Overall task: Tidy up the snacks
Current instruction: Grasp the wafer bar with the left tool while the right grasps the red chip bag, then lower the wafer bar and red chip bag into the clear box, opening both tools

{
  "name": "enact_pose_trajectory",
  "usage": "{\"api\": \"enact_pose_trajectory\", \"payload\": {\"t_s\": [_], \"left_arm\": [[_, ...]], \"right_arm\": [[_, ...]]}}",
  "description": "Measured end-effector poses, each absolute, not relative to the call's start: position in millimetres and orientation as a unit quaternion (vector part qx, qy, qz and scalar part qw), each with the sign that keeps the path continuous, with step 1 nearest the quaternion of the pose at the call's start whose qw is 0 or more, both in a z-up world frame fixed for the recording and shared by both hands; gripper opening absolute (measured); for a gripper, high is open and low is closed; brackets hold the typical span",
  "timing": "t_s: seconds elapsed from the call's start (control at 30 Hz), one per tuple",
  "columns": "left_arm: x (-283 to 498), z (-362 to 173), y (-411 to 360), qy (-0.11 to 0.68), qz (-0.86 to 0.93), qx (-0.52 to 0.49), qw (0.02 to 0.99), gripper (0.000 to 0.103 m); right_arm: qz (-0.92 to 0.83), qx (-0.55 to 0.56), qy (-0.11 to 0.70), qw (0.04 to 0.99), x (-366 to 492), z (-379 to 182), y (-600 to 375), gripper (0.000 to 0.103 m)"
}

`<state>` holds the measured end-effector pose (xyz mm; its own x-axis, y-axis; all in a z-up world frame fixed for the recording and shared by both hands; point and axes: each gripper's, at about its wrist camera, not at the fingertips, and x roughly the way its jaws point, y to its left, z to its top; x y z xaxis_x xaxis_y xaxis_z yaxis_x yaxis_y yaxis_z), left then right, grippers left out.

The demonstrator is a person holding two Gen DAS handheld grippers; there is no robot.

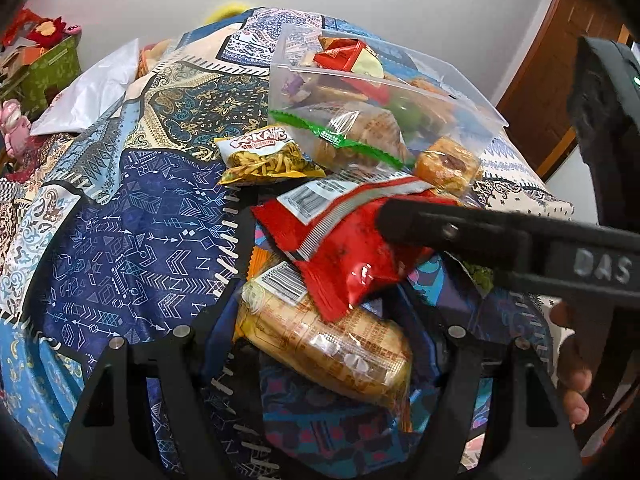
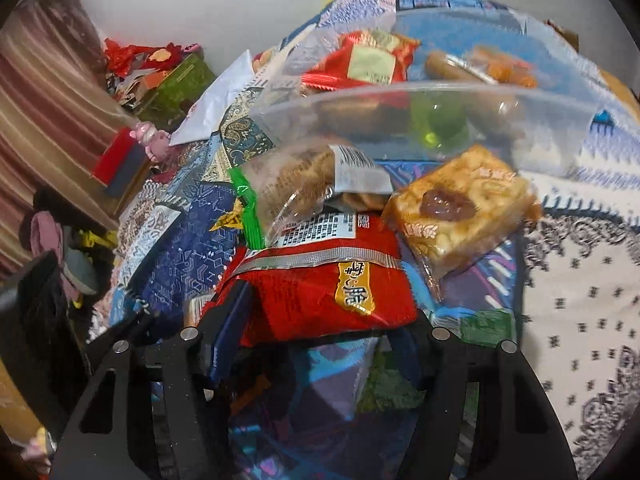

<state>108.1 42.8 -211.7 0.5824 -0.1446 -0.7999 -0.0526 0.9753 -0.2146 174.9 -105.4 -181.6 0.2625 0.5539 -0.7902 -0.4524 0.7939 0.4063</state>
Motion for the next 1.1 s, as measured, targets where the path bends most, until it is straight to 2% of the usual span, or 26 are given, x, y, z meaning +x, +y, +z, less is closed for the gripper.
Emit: {"api": "enact_pose_trajectory", "payload": {"t_s": [0.1, 0.2, 0.3, 0.37, 0.4, 0.5, 0.57, 0.87, 1.1], "left_arm": [[107.7, -211.4, 43.3, 0.456, -0.026, -0.109, 0.883, 0.073], [105.7, -209.0, 45.2, 0.454, -0.021, -0.109, 0.884, 0.073], [102.6, -203.8, 47.5, 0.448, -0.017, -0.105, 0.888, 0.073], [100.1, -199.0, 48.4, 0.442, -0.013, -0.102, 0.891, 0.073], [99.0, -197.3, 48.9, 0.440, -0.012, -0.101, 0.892, 0.073], [94.6, -189.0, 49.8, 0.430, -0.010, -0.099, 0.897, 0.073], [93.4, -182.7, 49.7, 0.424, -0.008, -0.097, 0.900, 0.073], [103.2, -145.7, 42.2, 0.387, -0.009, -0.085, 0.918, 0.073], [126.1, -114.6, 37.3, 0.352, -0.013, -0.081, 0.932, 0.073]], "right_arm": [[0.314, 0.045, 0.517, 0.795, 177.1, -182.4, -101.5, 0.061], [0.317, 0.045, 0.512, 0.797, 177.0, -181.7, -102.4, 0.046], [0.312, 0.036, 0.500, 0.807, 170.6, -177.7, -105.3, 0.043], [0.309, 0.031, 0.491, 0.814, 169.6, -174.2, -108.7, 0.037], [0.307, 0.028, 0.485, 0.818, 168.1, -171.5, -111.9, 0.031], [0.298, 0.015, 0.465, 0.833, 162.4, -159.3, -122.2, 0.029], [0.292, 0.002, 0.452, 0.843, 161.8, -153.3, -125.9, 0.023], [0.281, 0.004, 0.417, 0.865, 160.3, -127.2, -154.2, 0.018], [0.274, 0.018, 0.388, 0.880, 169.8, -105.0, -160.2, 0.017]]}}
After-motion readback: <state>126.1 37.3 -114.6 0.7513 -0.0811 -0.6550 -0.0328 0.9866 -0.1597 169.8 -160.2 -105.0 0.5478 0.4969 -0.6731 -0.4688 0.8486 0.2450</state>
